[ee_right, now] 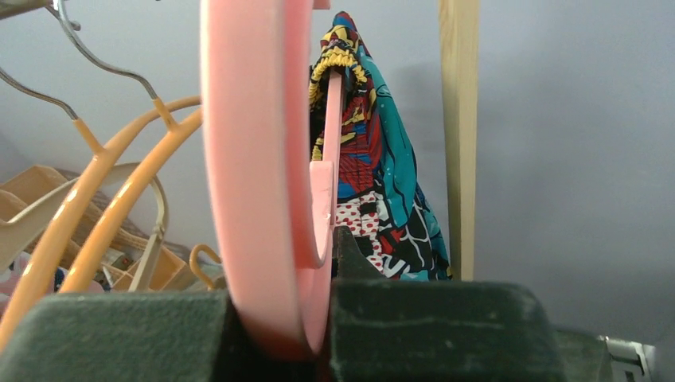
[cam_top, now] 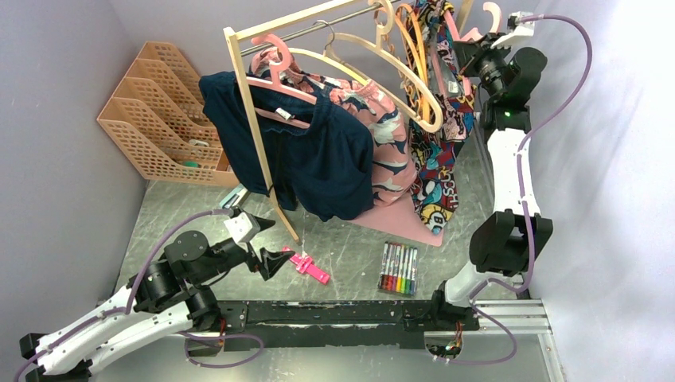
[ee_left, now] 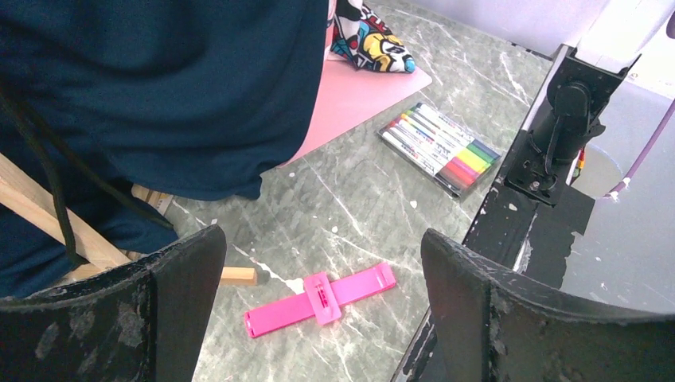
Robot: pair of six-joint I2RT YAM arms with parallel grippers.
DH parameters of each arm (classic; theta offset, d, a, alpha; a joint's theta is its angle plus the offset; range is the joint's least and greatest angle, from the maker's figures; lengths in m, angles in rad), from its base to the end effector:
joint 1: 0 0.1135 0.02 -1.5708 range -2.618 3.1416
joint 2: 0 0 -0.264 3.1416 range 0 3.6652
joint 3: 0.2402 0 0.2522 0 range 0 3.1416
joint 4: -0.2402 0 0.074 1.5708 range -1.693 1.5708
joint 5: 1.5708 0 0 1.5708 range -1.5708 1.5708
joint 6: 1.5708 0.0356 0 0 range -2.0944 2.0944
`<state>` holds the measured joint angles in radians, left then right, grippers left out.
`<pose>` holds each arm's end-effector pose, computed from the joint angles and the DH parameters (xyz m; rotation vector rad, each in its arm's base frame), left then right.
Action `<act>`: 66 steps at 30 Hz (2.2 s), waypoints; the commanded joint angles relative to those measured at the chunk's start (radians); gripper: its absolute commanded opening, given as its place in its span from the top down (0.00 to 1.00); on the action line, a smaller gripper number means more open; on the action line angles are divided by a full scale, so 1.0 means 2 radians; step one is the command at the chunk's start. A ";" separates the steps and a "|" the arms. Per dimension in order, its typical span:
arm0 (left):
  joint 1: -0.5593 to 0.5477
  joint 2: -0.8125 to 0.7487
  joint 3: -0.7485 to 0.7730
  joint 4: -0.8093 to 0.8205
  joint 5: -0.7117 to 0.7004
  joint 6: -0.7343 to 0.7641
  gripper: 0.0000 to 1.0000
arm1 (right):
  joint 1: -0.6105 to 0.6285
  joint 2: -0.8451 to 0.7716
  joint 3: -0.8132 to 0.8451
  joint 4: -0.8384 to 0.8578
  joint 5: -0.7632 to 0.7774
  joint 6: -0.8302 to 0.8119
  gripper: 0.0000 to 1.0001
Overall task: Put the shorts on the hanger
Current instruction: Place the hanger at the clothesline.
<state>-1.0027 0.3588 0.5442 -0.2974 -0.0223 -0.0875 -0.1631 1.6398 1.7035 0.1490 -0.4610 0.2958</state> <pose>0.0606 -0.0935 0.2981 0.7562 1.5749 -0.7930 0.3798 -0.0465 0.4747 -0.0745 1.3914 0.4232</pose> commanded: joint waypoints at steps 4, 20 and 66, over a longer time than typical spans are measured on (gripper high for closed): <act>0.003 0.006 -0.002 0.008 -0.003 0.010 0.05 | 0.021 0.023 0.062 0.044 -0.016 0.001 1.00; 0.004 0.004 -0.006 0.011 -0.021 0.011 0.05 | 0.031 0.107 0.136 0.101 -0.025 0.058 1.00; 0.004 -0.010 0.002 0.000 -0.039 0.011 0.07 | 0.078 -0.264 0.018 -0.317 0.267 -0.006 1.00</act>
<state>-1.0000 0.3458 0.5438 -0.2974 -0.0875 -0.0700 -0.0299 1.1389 1.6279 -0.4171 0.0120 0.3031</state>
